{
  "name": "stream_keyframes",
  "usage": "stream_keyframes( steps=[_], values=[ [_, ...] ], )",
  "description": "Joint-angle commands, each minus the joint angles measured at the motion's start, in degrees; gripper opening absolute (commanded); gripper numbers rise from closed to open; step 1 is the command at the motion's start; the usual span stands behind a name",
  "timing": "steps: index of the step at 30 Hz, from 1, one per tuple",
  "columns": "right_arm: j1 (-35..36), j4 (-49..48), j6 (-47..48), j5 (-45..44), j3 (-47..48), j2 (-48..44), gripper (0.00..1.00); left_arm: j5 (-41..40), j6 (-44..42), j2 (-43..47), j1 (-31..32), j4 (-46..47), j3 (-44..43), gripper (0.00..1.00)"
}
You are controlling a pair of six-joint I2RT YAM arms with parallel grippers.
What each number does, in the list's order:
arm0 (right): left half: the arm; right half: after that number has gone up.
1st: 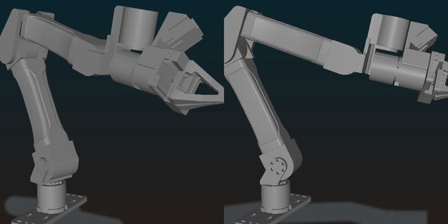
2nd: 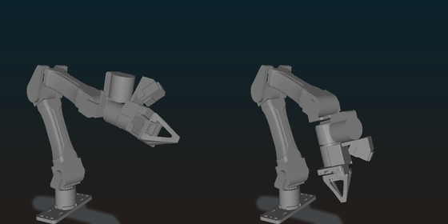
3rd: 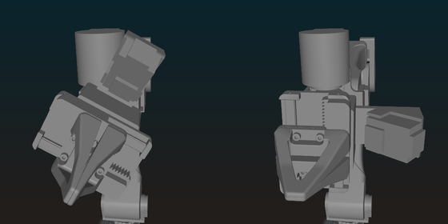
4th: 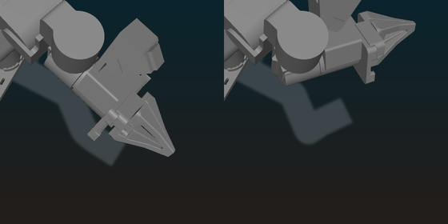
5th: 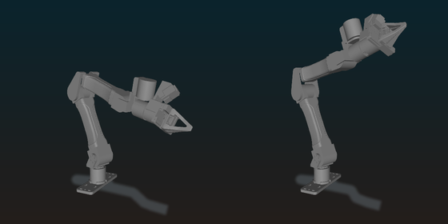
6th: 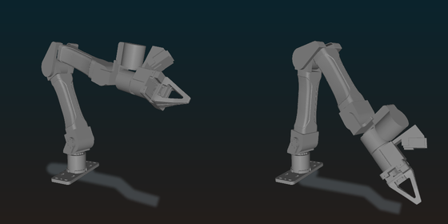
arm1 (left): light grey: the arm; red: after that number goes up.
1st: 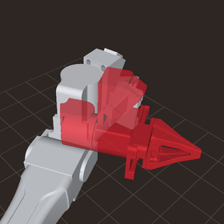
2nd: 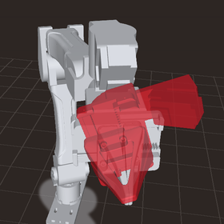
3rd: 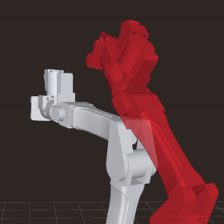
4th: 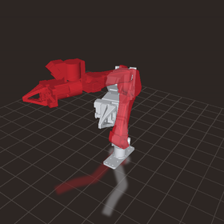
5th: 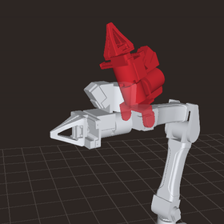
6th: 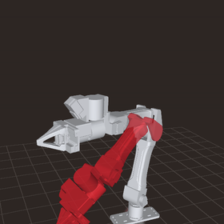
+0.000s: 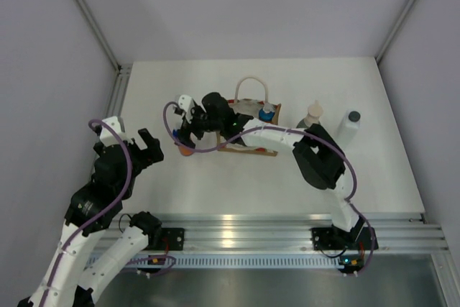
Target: Take the personal care products out of the canvas bag
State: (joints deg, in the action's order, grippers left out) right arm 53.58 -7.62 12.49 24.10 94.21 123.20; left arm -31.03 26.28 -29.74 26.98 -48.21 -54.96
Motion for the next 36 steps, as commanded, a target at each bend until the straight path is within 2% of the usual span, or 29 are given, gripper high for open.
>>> stream_keyframes(
  steps=[1,5,8,11,15,17,20,24,25,28,32,36],
  values=[
    [0.82,-3.72,0.96,1.83,0.01,-8.67,0.99,-0.17,0.35,0.38,-0.18,1.01,0.03,0.98],
    [0.47,-2.67,0.87,1.05,-2.35,-13.85,0.99,0.26,0.43,0.29,-0.26,0.92,-0.32,0.98],
    [0.21,-2.67,-0.18,-4.74,-6.74,-20.00,0.99,2.10,0.70,-0.23,-0.26,1.18,-1.02,0.98],
    [-0.41,-0.74,-2.90,-13.09,-11.22,-26.50,0.99,6.48,1.14,-1.29,-0.26,1.88,-2.43,0.98],
    [-2.16,3.30,-10.53,-28.70,-18.09,-37.29,0.99,13.96,1.58,-4.26,-0.26,7.23,-3.31,0.98],
    [-3.04,7.15,-13.88,-33.48,-22.74,-41.09,0.99,17.47,2.28,-6.38,-0.18,9.35,-3.66,0.98],
    [-4.88,14.61,-19.68,-42.35,-28.53,-48.73,0.99,24.24,3.77,-12.00,-0.18,14.79,-3.84,0.98],
    [-6.38,21.39,-26.79,-45.71,-35.75,-58.05,0.99,30.75,5.01,-21.04,-0.09,21.30,-5.24,0.98],
    [-6.65,22.11,-27.86,-46.07,-38.64,-61.38,1.00,35.03,5.18,-24.89,0.09,22.44,-6.55,0.98],
    [-7.18,23.61,-31.91,-47.65,-44.18,-67.11,0.97,38.83,3.43,-30.10,2.27,27.80,-8.32,0.98],
    [-7.18,26.77,-34.37,-49.22,-49.29,-73.79,0.88,36.21,-3.15,-40.63,7.02,35.27,-12.35,0.98],
    [-7.18,30.81,-36.13,-51.43,-51.85,-82.30,0.84,35.43,-8.16,-51.52,10.62,35.90,-20.00,0.96]
  ],
)
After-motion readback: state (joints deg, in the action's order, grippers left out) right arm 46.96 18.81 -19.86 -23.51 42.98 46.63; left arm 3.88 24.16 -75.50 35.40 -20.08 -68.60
